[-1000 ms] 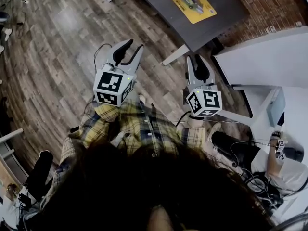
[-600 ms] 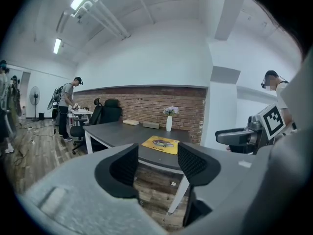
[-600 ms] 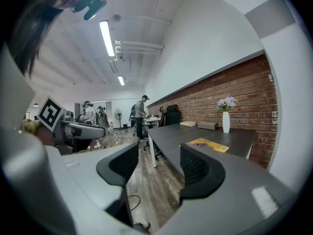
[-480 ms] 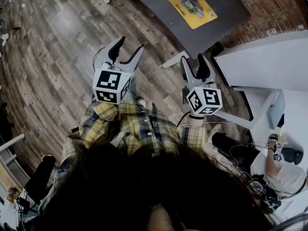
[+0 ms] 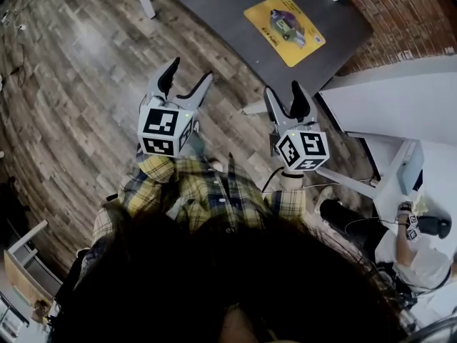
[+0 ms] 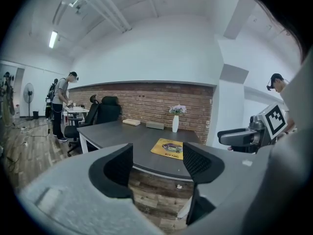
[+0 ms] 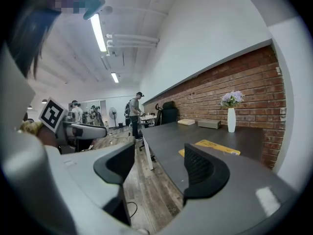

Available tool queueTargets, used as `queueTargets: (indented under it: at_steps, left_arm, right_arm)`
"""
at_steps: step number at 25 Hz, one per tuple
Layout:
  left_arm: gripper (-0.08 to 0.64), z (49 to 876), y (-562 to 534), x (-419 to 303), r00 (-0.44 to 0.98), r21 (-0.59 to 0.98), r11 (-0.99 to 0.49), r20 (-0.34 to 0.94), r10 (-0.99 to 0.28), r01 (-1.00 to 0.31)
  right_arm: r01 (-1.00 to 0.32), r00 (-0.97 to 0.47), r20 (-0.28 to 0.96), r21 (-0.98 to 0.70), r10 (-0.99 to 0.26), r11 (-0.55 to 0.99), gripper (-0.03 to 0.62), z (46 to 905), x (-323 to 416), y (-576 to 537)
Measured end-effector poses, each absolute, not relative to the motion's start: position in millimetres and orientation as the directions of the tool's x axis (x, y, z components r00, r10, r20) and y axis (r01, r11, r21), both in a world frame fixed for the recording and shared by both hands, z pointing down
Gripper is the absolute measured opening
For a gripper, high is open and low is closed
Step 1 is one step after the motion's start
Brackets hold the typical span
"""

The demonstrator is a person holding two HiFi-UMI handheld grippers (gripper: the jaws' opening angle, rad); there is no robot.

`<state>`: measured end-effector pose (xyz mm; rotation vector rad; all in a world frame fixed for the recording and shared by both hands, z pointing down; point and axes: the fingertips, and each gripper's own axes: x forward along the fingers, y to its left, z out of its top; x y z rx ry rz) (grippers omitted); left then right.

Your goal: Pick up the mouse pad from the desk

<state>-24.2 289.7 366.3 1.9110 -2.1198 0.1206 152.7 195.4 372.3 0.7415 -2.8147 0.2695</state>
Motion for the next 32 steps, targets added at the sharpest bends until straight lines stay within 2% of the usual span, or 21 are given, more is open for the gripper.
queueTargets:
  at_steps: [17,32]
  left_arm:
    - [0.316,360.7,234.4,-116.6,0.024,0.116,0.003,0.228,-0.973,-0.993]
    - [0.314,387.9,232.7,-139.8,0.046,0.175,-0.001,0.254,-0.966,-0.984]
  right_arm:
    - [-0.584,-0.803,0.225,-0.111,-0.551,0.804,0.318,365.1,59.4,156.4]
    - [-0.622,-0.764,0.31,-0.122,-0.566,0.773,0.331,390.3,47.1,142.3]
